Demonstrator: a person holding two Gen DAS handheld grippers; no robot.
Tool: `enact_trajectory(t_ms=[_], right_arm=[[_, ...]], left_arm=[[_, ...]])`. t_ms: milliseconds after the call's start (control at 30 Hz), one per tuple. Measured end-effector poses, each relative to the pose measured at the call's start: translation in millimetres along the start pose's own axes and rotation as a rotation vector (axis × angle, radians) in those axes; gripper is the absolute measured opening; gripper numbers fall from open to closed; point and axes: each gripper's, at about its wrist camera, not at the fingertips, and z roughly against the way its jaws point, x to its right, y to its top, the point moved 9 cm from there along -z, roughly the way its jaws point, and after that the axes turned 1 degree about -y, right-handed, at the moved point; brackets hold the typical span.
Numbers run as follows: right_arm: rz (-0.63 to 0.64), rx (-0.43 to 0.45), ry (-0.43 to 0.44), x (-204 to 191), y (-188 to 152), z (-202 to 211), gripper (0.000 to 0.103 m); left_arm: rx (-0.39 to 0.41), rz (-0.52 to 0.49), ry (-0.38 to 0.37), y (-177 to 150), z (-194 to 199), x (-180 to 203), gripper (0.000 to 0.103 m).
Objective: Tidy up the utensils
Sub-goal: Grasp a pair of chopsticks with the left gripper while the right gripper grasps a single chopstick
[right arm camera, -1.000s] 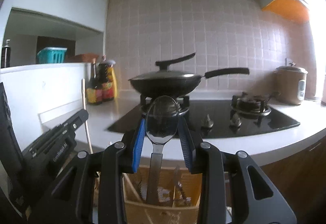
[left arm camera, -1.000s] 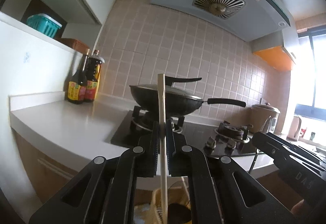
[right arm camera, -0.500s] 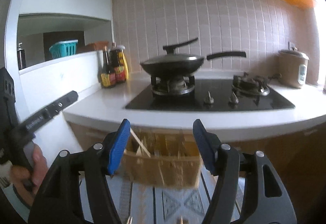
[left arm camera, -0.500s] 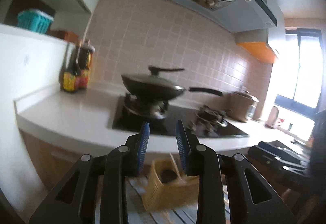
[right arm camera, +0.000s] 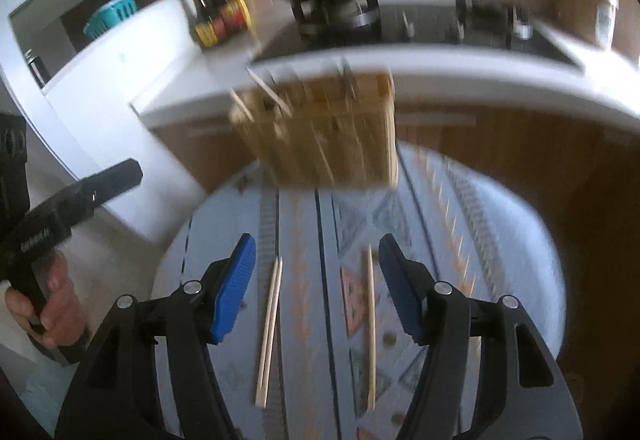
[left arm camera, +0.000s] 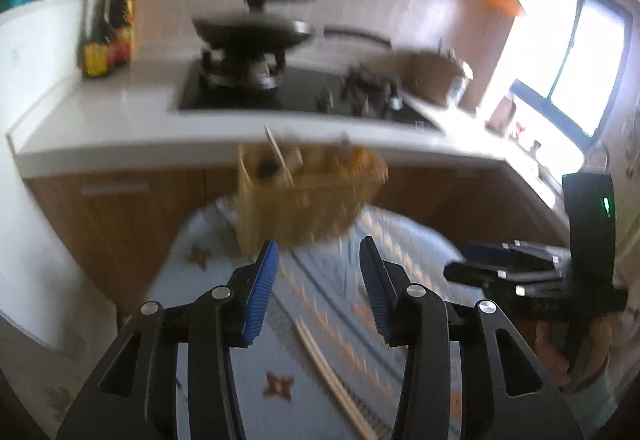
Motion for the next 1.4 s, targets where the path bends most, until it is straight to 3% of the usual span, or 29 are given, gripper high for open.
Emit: enact_trajectory(t_ms=[133,300,433,733,833,967,1067,1200,1233,1400], right_arm=[[-0.042,-0.114,0.023,16.2,-27.4,-26.6,0.055],[0.010,-0.220,-0.016,22.7,-65.9,-51.2,0.050],[0.039,-0.285,-0.031,26.9,-87.5,-70.0,0.036],[0.099,-0.349,-0.078,31.2,-109.2,-99.0,0.027],[0.127,-0.363,-0.105,33.5,-113.3,-104.8,0.027],[0.148,-0.374,-0.121,36.3,-115.3,-107.1,0.014],[0.179,-0.368,-0.151,37.4,-112.4,-109.4,0.007],[0.173,-0.365,-0.148,40.2,-111.7,-110.4,0.005],[0.166,-0.364,-0.148,39.9,-110.9,-111.7,0.005],[0.128,-0.354,-0.118,41.6,-114.4,-99.8,0.005]], left_arm=[[-0.133,0.011,0.001,-39.6,-33.8,-2.7,0.041],[-0.287,0.078,-0.028,-92.1,-71.0,-14.8,0.041],[-0.330,0.090,-0.004,-112.5,-89.9,-17.8,0.041],[-0.358,-0.035,0.167,-133.6,-121.7,-8.1,0.046],[-0.373,-0.049,0.178,-139.0,-129.4,-2.0,0.046],[-0.382,-0.084,0.203,-145.9,-136.8,3.4,0.046],[-0.378,-0.168,0.244,-150.5,-138.9,8.4,0.045],[-0.378,-0.217,0.221,-151.6,-137.8,15.1,0.031],[-0.378,-0.228,0.217,-151.2,-137.6,16.2,0.020],[-0.392,-0.263,0.183,-153.3,-133.8,13.4,0.014]])
